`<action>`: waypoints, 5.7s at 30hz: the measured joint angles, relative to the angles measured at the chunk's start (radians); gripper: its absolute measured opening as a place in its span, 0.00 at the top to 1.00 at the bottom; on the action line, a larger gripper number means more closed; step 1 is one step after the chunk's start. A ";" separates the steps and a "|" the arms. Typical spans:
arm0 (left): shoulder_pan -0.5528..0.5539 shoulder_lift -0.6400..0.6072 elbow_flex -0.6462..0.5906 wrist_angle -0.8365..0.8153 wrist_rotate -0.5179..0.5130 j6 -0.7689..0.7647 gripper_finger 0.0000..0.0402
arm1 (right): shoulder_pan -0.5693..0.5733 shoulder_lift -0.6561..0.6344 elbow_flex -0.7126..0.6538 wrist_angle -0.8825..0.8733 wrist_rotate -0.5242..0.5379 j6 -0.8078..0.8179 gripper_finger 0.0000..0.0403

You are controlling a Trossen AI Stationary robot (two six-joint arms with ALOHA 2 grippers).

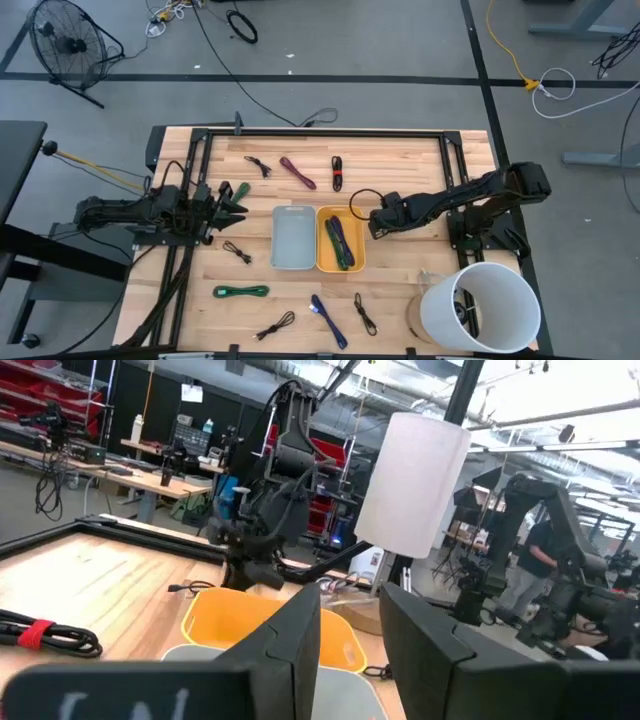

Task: Pick & Place USB Port
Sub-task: Put the black charger cable into the gray bin

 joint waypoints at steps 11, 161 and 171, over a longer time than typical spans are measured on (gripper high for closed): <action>0.000 0.011 0.000 0.129 -0.007 -0.066 0.73 | 0.056 -0.413 0.001 0.172 0.140 -0.145 0.98; 0.223 1.174 0.741 -0.872 -0.663 -0.074 0.52 | 0.332 -0.018 0.314 0.664 0.254 -0.698 0.69; 0.527 1.178 0.741 -0.768 -0.529 0.262 0.52 | 0.328 -0.017 0.314 0.662 0.261 -0.781 0.69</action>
